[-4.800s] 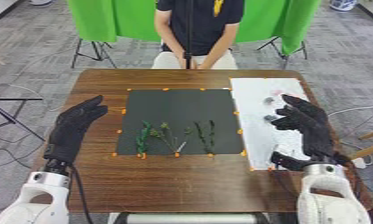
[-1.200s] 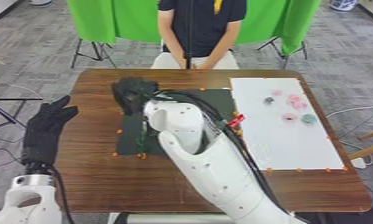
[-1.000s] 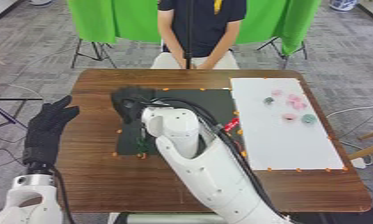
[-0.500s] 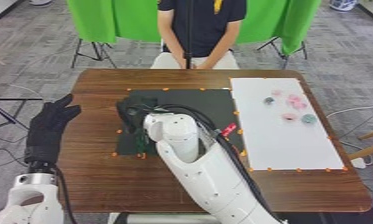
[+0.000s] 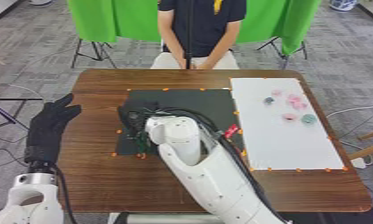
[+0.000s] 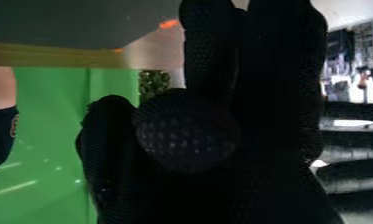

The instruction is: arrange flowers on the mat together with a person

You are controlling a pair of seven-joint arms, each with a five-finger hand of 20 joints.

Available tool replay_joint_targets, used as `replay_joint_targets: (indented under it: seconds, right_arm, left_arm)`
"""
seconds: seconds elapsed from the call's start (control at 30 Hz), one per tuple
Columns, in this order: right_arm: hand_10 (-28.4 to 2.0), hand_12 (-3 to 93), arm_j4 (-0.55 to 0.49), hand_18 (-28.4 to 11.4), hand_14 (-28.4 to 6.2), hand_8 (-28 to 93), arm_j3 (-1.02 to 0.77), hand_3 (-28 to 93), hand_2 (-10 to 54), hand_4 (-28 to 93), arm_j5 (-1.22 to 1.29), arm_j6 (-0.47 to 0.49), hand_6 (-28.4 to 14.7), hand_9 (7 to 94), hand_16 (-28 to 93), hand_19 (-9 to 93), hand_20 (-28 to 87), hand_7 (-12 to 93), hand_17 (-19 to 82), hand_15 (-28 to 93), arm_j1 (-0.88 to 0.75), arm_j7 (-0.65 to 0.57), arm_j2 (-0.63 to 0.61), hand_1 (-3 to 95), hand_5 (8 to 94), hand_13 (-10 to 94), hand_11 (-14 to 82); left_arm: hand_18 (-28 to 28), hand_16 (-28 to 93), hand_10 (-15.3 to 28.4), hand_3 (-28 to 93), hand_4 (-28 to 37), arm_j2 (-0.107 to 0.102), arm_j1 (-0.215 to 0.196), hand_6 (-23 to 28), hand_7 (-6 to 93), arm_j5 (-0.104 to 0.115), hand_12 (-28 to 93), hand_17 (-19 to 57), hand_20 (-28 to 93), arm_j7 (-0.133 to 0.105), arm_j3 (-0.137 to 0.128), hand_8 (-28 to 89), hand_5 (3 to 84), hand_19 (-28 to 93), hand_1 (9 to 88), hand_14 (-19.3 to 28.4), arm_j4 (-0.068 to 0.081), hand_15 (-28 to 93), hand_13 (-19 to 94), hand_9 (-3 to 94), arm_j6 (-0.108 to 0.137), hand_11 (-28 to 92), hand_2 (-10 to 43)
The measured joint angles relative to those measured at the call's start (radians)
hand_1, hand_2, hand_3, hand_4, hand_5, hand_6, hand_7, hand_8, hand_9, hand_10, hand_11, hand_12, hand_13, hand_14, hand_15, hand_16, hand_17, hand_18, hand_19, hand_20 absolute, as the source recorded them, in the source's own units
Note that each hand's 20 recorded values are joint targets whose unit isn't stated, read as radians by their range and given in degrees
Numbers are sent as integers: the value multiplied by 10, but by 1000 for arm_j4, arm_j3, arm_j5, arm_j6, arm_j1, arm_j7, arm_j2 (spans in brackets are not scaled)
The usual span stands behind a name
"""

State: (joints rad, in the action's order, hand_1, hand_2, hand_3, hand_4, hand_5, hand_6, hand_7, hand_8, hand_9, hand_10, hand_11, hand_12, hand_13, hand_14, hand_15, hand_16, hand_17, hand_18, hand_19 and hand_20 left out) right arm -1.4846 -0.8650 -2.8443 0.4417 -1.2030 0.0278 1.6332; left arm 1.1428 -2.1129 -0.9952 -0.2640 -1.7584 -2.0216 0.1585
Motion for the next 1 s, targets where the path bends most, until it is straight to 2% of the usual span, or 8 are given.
replay_joint_targets:
  seconds: [0.33,0.37,0.43,0.53,0.6,0.67,0.83,1.0]
  right_arm:
    - [-110,238,-292,-99,-19,36,-111,-281,-63,455,399,-155,8,916,241,932,417,200,696,549,5,-100,-142,808,750,937,216]
    - [-119,230,-325,-111,-28,36,-140,158,-75,169,432,-186,6,911,306,932,404,205,685,510,-4,-107,-156,629,749,937,217]
    - [-135,213,-385,-130,-51,15,-200,569,-41,-106,522,-272,5,886,308,925,362,204,625,436,-30,-120,-191,421,746,929,216]
    - [-154,202,-439,-157,-100,-96,-284,676,-3,-145,697,-455,1,830,285,814,328,208,504,355,-88,-102,-254,322,728,827,190]
    - [-166,171,-453,-172,-151,-105,-356,699,6,-148,808,-566,-11,728,237,603,354,195,358,265,-143,-48,-289,274,699,640,143]
    - [-168,153,-466,-163,-160,-96,-449,727,12,-156,895,-615,-18,622,240,369,343,163,263,150,-213,27,-305,217,611,504,90]
    - [-159,125,-508,-151,-144,-92,-708,776,15,-165,1098,-542,-14,468,180,121,288,125,195,91,-414,168,-295,150,465,351,53]
    - [-155,114,-536,-144,-125,-94,-872,809,9,-173,1370,-274,-7,446,135,65,268,115,189,84,-612,222,-262,109,423,319,49]
  left_arm:
    - [130,48,137,608,-283,8,-7,12,122,-11,160,22,157,7,-12,-65,472,74,202,167,-4,158,326,454,-15,209,128]
    - [129,47,138,610,-283,9,-7,12,122,-14,160,23,156,8,-13,-65,473,73,202,168,-4,157,327,454,-20,210,127]
    - [125,46,138,614,-283,12,-8,13,123,-20,160,25,154,10,-16,-65,474,69,205,168,-4,156,328,455,-29,210,123]
    - [121,44,138,620,-283,13,-6,14,123,-23,159,28,152,14,-15,-65,476,63,208,168,-4,153,329,455,-38,209,117]
    - [117,43,138,624,-283,12,-4,19,121,-24,158,30,150,19,-13,-66,477,60,209,167,-3,150,330,454,-45,208,110]
    - [115,42,138,628,-283,12,-3,20,121,-28,159,32,150,23,-10,-65,477,58,212,167,-3,147,328,454,-55,208,103]
    - [112,41,138,625,-283,12,-2,22,117,-38,156,32,148,28,12,-64,477,54,216,162,-6,128,325,453,-75,204,95]
    - [111,44,140,622,-283,16,-1,26,113,-70,156,30,147,48,20,-62,475,53,217,163,-22,122,324,452,-131,200,86]
